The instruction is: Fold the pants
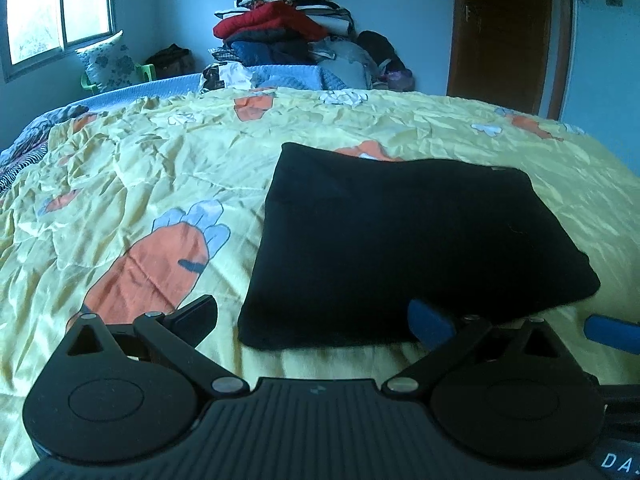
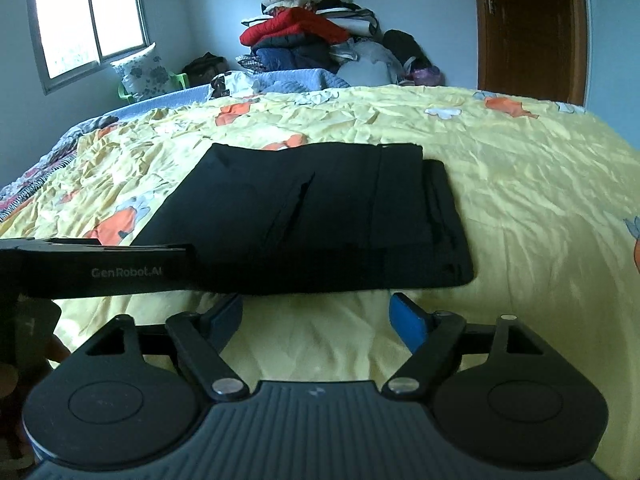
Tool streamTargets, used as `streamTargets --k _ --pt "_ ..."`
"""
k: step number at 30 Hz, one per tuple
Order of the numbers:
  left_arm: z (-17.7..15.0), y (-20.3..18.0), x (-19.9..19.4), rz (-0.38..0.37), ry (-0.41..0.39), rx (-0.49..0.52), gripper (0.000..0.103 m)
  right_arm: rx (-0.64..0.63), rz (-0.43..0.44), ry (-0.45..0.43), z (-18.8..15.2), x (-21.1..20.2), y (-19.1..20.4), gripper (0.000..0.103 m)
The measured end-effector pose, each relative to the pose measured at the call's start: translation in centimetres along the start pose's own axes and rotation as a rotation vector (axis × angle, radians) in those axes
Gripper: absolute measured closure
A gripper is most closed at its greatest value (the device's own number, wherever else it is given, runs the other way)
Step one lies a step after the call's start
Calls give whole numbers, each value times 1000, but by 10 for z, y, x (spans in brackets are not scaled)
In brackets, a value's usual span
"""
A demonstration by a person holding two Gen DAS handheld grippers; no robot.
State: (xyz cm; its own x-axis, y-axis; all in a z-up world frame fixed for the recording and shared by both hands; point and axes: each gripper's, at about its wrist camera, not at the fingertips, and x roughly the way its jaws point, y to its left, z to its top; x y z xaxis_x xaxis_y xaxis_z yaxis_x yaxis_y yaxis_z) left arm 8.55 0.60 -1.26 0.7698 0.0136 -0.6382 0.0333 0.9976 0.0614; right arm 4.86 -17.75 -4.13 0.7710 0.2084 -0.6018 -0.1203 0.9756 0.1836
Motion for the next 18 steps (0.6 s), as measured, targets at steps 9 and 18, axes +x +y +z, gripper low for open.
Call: streamTargets --k 9,18 --pt "-23 -6 -17 2 13 39 0 -3 -4 -6 -13 -16 5 19" --pt "-31 -1 -28 -18 25 17 0 -14 -44 -7 -22 -28 6 7"
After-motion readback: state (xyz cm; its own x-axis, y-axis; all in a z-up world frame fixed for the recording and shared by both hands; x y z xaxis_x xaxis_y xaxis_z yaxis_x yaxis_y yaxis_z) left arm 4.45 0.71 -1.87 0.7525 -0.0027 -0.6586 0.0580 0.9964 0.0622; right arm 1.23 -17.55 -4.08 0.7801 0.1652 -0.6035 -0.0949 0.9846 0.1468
